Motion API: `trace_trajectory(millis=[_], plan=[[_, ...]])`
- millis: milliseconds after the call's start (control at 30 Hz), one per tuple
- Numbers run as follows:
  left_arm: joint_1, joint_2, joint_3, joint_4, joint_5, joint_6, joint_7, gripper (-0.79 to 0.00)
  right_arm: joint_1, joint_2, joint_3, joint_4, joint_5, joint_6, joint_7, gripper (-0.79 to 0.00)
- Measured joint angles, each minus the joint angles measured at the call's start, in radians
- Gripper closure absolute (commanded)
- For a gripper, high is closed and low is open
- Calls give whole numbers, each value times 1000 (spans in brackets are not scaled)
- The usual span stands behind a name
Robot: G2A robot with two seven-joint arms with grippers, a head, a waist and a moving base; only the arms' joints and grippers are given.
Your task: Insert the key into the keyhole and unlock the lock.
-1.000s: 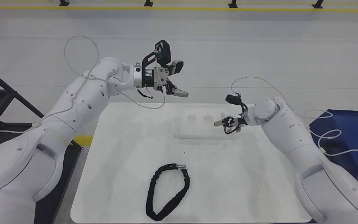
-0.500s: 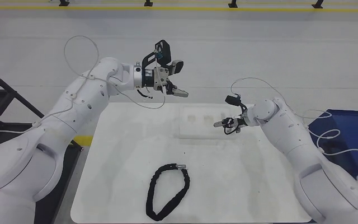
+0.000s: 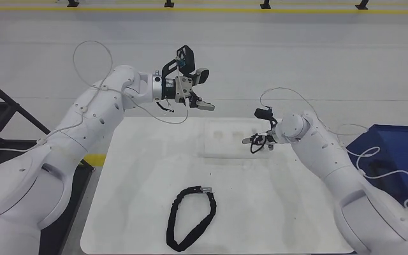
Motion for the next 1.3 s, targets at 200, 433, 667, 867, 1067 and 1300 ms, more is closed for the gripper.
trace_trajectory(millis=[200, 433, 667, 867, 1067, 1300], plan=[[0, 0, 0, 0, 0, 0, 0, -785, -30, 19, 8, -105, -71, 92, 13, -785], [0, 0, 0, 0, 0, 0, 0, -785, -68, 37, 23, -205, -136, 198, 35, -499], [0, 0, 0, 0, 0, 0, 0, -785, -94, 50, 38, -260, -198, 289, 52, -342], [0, 0, 0, 0, 0, 0, 0, -785, -109, 52, 49, -270, -222, 322, 59, -320], [0, 0, 0, 0, 0, 0, 0, -785, -110, 44, 51, -246, -233, 335, 62, -296], [0, 0, 0, 0, 0, 0, 0, -785, -98, 26, 51, -195, -229, 321, 42, -234]])
